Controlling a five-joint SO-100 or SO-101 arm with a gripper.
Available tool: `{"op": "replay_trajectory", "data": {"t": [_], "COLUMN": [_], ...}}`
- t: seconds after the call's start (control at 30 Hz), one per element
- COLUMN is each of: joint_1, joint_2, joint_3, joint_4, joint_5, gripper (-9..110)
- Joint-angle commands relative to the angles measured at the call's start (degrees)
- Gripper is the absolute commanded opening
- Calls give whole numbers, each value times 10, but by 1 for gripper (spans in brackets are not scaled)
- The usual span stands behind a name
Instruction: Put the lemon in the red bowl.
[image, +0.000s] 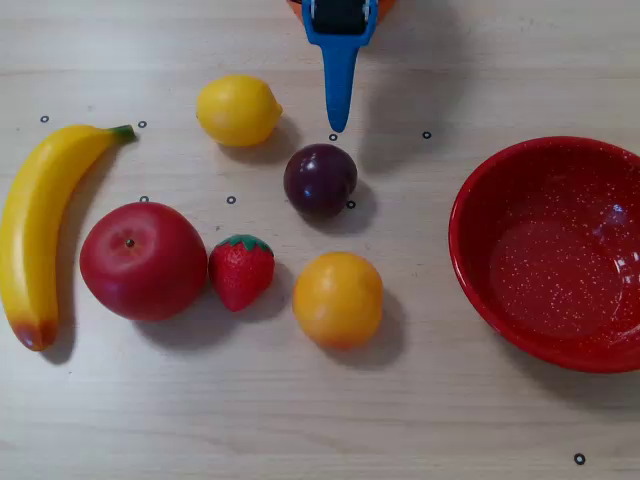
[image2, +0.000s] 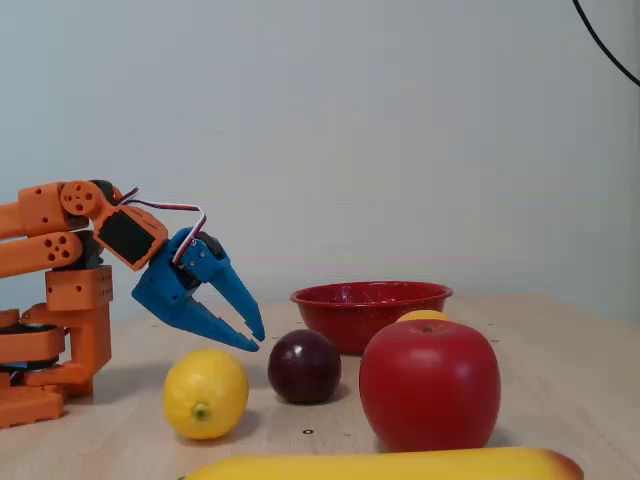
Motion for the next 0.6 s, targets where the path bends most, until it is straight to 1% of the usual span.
{"op": "replay_trajectory", "data": {"t": [0.0,0.57], "joint_1": [5,7], "joint_2": [9,7], "joint_3": [7,-3], "joint_4": [-4,-1], "joint_5": [-27,-35], "gripper": [0,0]}}
